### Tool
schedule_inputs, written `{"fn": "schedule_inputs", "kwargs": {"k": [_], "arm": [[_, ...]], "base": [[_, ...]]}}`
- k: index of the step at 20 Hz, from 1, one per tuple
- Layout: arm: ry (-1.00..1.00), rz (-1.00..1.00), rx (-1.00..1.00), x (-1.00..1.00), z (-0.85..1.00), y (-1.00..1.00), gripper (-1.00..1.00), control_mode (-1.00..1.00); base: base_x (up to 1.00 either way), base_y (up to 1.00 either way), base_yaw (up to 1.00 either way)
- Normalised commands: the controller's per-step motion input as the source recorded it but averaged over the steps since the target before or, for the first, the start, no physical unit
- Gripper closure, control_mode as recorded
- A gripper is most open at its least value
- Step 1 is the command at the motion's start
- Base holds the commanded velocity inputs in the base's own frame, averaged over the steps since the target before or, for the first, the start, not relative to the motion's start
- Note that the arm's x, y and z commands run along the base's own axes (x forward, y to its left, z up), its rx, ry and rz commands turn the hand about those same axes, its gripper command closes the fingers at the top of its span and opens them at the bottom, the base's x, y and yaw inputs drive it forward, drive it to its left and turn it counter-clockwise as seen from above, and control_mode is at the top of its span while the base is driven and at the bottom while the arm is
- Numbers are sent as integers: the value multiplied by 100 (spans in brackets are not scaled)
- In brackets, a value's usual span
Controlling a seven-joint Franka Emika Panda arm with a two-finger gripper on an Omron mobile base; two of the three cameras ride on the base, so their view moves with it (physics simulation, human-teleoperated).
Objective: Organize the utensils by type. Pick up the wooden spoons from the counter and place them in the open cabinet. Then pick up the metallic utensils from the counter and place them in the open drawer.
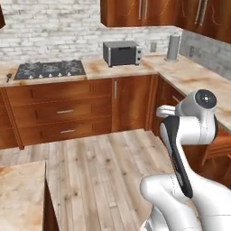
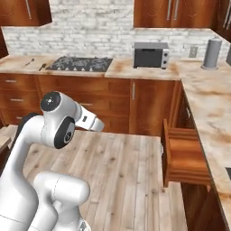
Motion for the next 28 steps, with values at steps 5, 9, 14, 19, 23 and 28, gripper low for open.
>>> {"fn": "schedule_inputs", "kwargs": {"k": [5, 9, 14, 19, 23, 28], "arm": [[0, 0, 0, 0, 0, 0, -100, 100], [0, 0, 0, 0, 0, 0, -100, 100], [0, 0, 0, 0, 0, 0, -100, 100], [0, 0, 0, 0, 0, 0, -100, 100], [0, 0, 0, 0, 0, 0, -100, 100], [0, 0, 0, 0, 0, 0, -100, 100]], "base": [[100, 8, 39], [100, 5, 50], [96, 8, 54], [98, 11, 53], [100, 12, 39], [100, 6, 14]]}}
